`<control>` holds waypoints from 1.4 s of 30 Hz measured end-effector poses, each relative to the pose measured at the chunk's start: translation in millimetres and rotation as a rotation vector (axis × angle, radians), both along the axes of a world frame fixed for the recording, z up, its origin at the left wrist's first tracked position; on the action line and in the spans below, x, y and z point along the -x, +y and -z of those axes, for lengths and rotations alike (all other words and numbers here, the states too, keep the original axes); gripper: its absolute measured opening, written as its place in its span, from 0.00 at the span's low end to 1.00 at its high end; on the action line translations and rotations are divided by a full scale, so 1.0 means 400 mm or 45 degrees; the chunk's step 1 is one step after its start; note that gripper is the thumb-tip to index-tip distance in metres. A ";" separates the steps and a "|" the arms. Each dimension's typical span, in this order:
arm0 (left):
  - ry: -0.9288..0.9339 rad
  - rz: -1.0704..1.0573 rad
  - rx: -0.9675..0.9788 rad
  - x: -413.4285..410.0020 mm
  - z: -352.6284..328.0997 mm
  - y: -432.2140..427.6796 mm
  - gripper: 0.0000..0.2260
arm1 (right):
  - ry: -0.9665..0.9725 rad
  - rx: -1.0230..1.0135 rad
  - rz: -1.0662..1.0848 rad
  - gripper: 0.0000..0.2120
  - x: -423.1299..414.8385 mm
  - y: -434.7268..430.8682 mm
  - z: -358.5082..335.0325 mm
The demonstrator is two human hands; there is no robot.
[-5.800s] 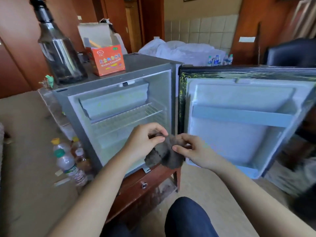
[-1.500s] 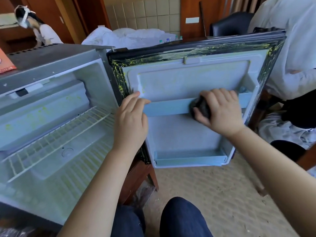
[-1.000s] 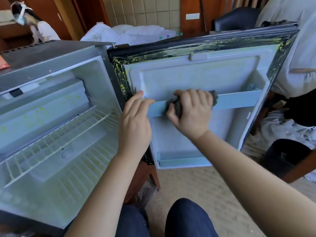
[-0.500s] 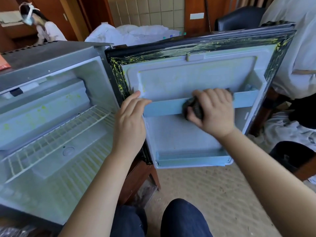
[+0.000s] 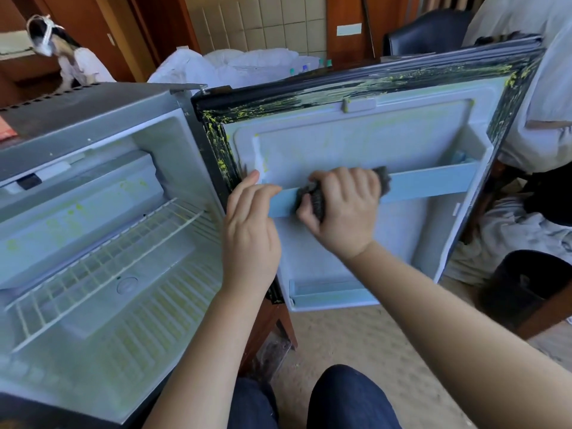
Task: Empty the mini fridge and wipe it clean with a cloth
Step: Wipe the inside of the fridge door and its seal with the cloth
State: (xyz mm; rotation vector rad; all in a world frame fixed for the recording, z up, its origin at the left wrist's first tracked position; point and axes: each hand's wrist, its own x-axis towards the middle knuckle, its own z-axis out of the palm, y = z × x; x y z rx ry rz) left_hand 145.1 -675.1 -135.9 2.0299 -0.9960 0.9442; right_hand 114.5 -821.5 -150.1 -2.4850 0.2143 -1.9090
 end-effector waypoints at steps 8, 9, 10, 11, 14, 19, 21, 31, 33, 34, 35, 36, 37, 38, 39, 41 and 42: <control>0.060 -0.036 0.027 0.008 -0.004 -0.004 0.16 | 0.117 0.225 -0.161 0.19 -0.021 0.070 -0.008; 0.051 -0.031 0.014 0.010 -0.004 -0.001 0.16 | 0.154 0.293 -0.173 0.19 -0.002 0.042 -0.012; 0.042 -0.026 0.003 0.011 -0.005 0.001 0.16 | 0.182 0.322 -0.163 0.19 0.019 0.009 -0.014; 0.033 -0.025 -0.004 0.011 -0.006 0.003 0.17 | 0.203 0.323 -0.142 0.19 0.042 -0.032 -0.016; 0.030 -0.043 -0.002 0.009 -0.004 0.001 0.17 | 0.218 0.285 -0.050 0.19 0.131 -0.194 -0.017; 0.053 -0.066 0.063 0.011 0.005 -0.010 0.18 | 0.241 0.211 0.038 0.16 0.211 -0.307 -0.023; 0.059 -0.056 0.055 0.008 0.003 -0.002 0.18 | 0.138 0.076 0.099 0.13 0.189 -0.255 -0.017; 0.065 0.020 0.044 0.028 -0.083 0.125 0.16 | 0.211 0.025 0.056 0.18 -0.028 0.132 -0.004; 0.059 -0.018 0.021 0.027 -0.088 0.143 0.15 | 0.217 -0.031 0.050 0.20 -0.058 0.181 -0.005; 0.052 -0.030 0.002 0.028 -0.089 0.147 0.14 | 0.209 -0.033 0.062 0.20 -0.061 0.185 -0.007; 0.041 -0.035 -0.022 0.030 -0.088 0.145 0.14 | 0.208 0.000 0.065 0.21 -0.057 0.180 -0.007; 0.027 -0.032 -0.049 0.032 -0.087 0.139 0.14 | 0.218 0.059 0.050 0.22 -0.048 0.169 -0.009; 0.016 -0.023 -0.075 0.035 -0.086 0.128 0.14 | 0.237 0.119 0.017 0.22 -0.036 0.152 -0.012; 0.007 -0.008 -0.101 0.038 -0.086 0.112 0.14 | 0.257 0.161 -0.020 0.22 -0.021 0.132 -0.018; 0.002 0.018 -0.126 0.039 -0.085 0.092 0.14 | 0.271 0.178 -0.046 0.21 -0.005 0.107 -0.025; 0.003 0.073 -0.182 0.039 -0.082 0.042 0.15 | 0.294 0.181 -0.045 0.18 0.033 0.040 -0.035; 0.008 0.093 -0.216 0.038 -0.077 0.015 0.15 | 0.305 0.192 -0.032 0.17 0.057 -0.004 -0.036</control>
